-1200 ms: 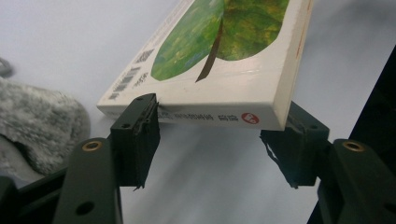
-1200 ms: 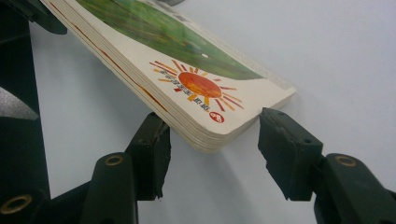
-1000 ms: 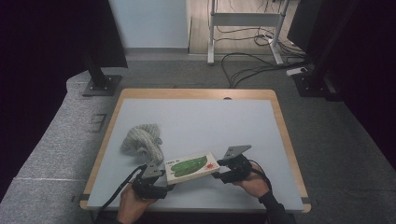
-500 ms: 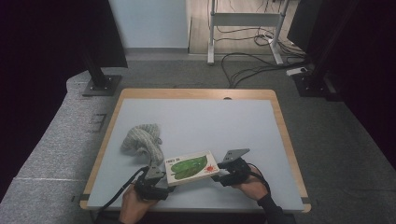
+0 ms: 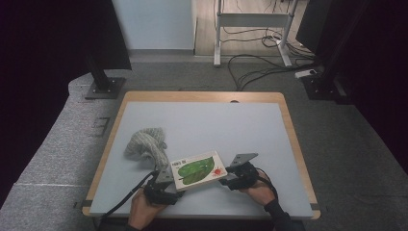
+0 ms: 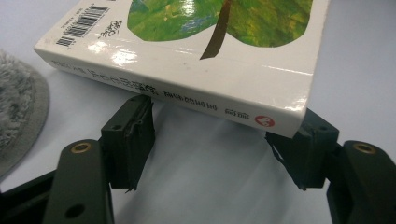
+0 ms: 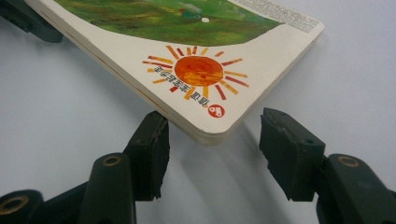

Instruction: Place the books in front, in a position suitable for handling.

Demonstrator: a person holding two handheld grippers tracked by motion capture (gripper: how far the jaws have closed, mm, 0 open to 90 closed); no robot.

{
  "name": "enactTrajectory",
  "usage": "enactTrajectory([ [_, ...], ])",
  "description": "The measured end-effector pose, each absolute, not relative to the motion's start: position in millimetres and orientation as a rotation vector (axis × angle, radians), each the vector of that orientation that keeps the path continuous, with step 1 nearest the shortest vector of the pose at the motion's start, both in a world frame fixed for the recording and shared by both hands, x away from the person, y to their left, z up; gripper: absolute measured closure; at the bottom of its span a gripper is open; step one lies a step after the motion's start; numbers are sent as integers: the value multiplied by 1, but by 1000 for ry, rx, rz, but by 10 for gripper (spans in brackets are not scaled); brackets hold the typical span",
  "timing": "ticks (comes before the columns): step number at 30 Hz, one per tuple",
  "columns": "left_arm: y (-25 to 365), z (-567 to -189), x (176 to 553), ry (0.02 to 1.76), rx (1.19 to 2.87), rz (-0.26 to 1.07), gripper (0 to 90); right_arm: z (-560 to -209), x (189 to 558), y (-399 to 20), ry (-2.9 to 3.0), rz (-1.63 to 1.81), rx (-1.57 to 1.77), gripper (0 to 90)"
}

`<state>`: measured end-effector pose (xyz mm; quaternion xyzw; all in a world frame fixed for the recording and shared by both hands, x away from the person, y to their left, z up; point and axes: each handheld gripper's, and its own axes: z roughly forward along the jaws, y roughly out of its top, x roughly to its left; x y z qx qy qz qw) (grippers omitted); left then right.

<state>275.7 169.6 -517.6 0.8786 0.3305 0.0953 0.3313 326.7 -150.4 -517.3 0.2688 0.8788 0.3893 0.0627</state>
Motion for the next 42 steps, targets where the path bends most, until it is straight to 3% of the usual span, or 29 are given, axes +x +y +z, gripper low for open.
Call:
enactTrajectory([
  [21,176,-515,269,824,2316,257,235,-519,324,-160,2649,1156,797,348],
  [31,191,-500,278,850,2272,249,141,-519,328,-188,2542,1140,872,257],
  [34,196,-495,282,859,2266,243,116,-520,330,-198,2504,1123,901,174],
  [42,204,-481,293,875,2254,272,18,-526,337,-214,2438,1088,1018,113],
])
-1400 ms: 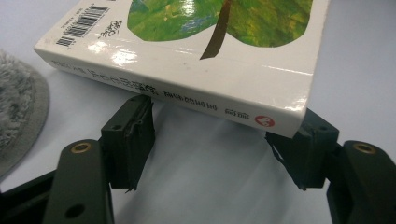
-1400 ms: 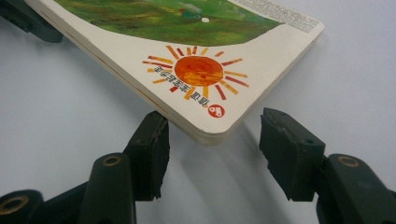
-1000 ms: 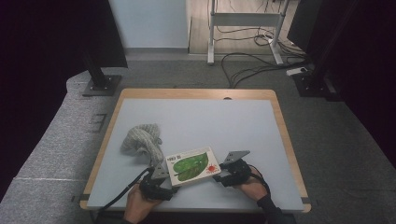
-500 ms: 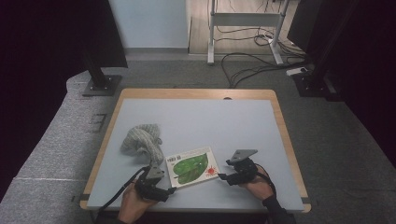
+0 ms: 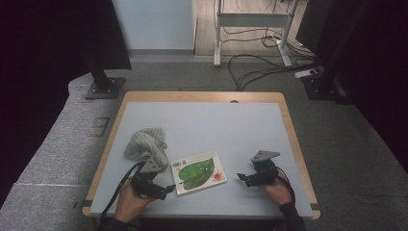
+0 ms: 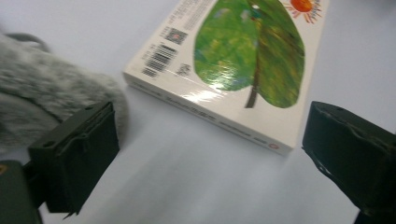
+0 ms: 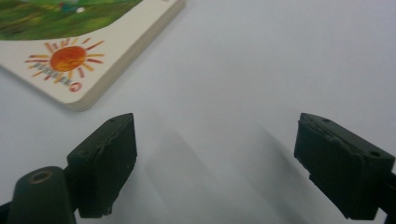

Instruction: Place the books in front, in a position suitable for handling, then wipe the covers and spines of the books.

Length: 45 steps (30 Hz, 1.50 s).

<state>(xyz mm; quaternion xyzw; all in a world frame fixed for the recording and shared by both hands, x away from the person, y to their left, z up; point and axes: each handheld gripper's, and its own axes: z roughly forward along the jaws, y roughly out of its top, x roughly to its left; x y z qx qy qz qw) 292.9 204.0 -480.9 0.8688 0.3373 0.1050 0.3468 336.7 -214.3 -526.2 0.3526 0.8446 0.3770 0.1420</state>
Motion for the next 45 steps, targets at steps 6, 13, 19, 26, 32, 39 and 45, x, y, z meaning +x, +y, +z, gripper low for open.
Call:
enactTrajectory([
  [6,208,-468,301,870,2244,319,0,-536,340,-219,2408,1027,1077,0],
  [13,214,-452,315,876,2238,350,0,-537,341,-219,2405,1022,1089,0],
  [19,219,-437,329,885,2248,400,0,-537,340,-219,2402,1020,1087,0],
  [26,229,-422,348,903,2257,455,5,-537,340,-219,2403,1022,1086,0],
  [32,241,-417,363,942,2241,490,10,-537,340,-219,2403,1022,1085,0],
  [39,252,-425,383,1002,2236,491,10,-537,340,-219,2401,1022,1085,0],
  [45,256,-436,399,1043,2243,485,0,-537,340,-219,2402,1023,1086,0],
])
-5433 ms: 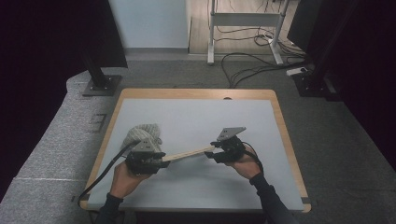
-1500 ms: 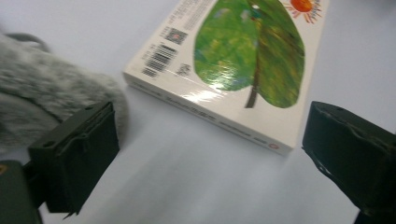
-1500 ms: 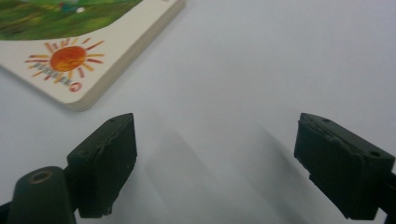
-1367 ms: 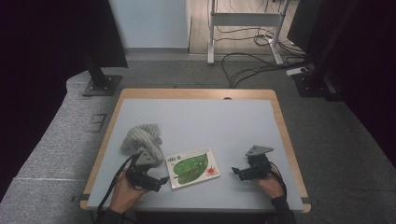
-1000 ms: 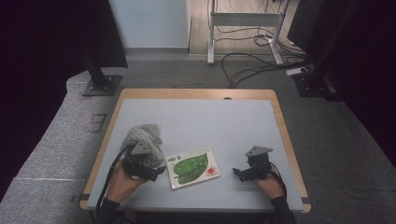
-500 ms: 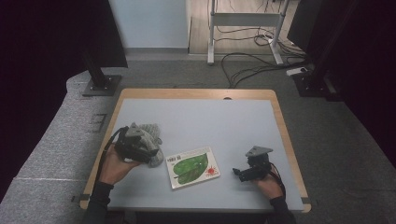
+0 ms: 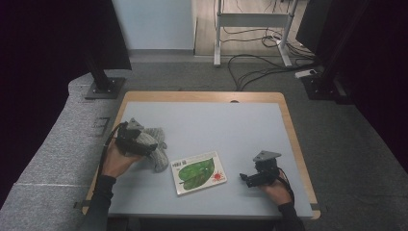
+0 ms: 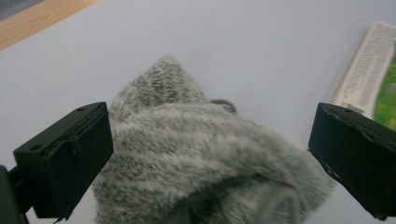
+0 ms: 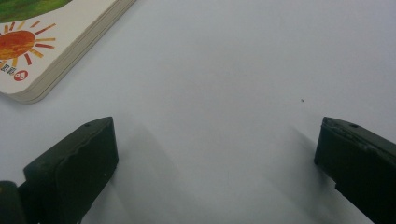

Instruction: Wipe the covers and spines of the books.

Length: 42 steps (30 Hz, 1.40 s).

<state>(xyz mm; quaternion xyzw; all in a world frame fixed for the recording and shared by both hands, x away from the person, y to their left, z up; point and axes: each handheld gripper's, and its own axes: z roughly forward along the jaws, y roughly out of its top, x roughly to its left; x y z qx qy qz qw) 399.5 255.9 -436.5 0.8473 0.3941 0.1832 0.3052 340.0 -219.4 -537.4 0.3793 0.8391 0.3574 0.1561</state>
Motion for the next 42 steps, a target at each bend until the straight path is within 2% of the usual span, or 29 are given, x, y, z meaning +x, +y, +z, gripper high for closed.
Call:
enactTrajectory([
  [10,266,-462,416,1126,2246,479,0,-537,340,-219,2402,1025,1085,0],
  [20,271,-495,424,1141,2283,354,29,-538,340,-220,2402,1025,1084,0],
  [23,270,-501,424,1116,2275,306,109,-537,340,-219,2402,1025,1085,0],
  [29,266,-501,420,1048,2282,254,422,-538,340,-220,2402,1025,1084,0],
  [35,263,-500,413,1026,2279,292,603,-538,340,-219,2402,1025,1084,0],
  [38,263,-495,409,1011,2287,322,644,-538,340,-219,2401,1024,1084,0],
  [42,263,-485,403,996,2277,323,652,-538,340,-219,2400,1024,1085,0],
])
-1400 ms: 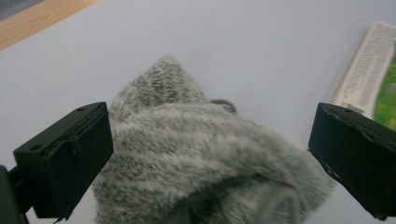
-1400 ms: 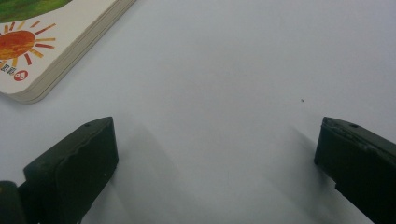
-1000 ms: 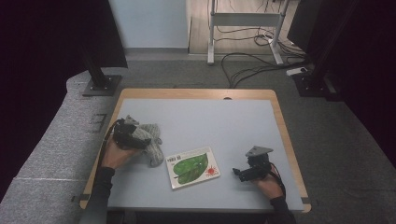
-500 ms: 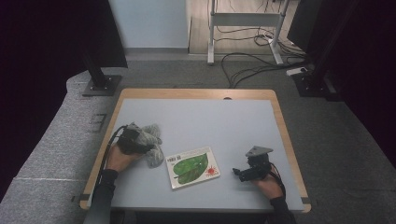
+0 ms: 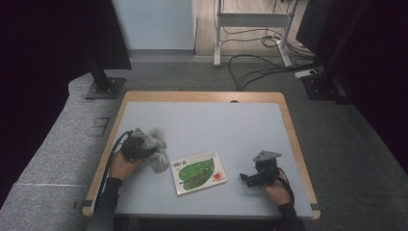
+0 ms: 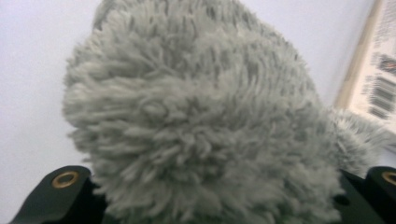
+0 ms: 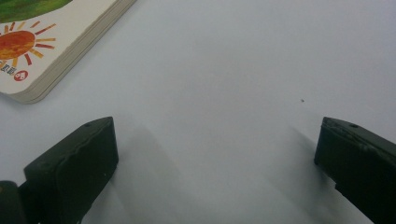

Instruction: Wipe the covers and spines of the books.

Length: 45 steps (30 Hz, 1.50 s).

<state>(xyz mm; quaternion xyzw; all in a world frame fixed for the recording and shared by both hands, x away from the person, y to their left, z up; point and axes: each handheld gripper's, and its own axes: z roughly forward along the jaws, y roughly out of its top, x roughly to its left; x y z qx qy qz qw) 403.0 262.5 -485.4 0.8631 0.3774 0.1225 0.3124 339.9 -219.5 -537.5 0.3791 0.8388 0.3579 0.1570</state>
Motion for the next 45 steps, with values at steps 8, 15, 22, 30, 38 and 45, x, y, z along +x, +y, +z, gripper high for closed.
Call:
enactTrajectory([
  [8,264,-459,388,937,2225,292,651,-538,340,-219,2401,1025,1085,0],
  [15,254,-432,374,855,2212,292,649,-538,340,-219,2399,1024,1085,0],
  [22,231,-418,364,745,2256,246,644,-538,340,-219,2399,1024,1085,0],
  [30,210,-440,365,719,2328,224,640,-538,340,-219,2399,1024,1084,0],
  [38,204,-468,367,744,2383,181,638,-538,340,-219,2399,1024,1084,0],
  [45,198,-480,366,742,2387,193,635,-538,340,-219,2399,1024,1085,0],
])
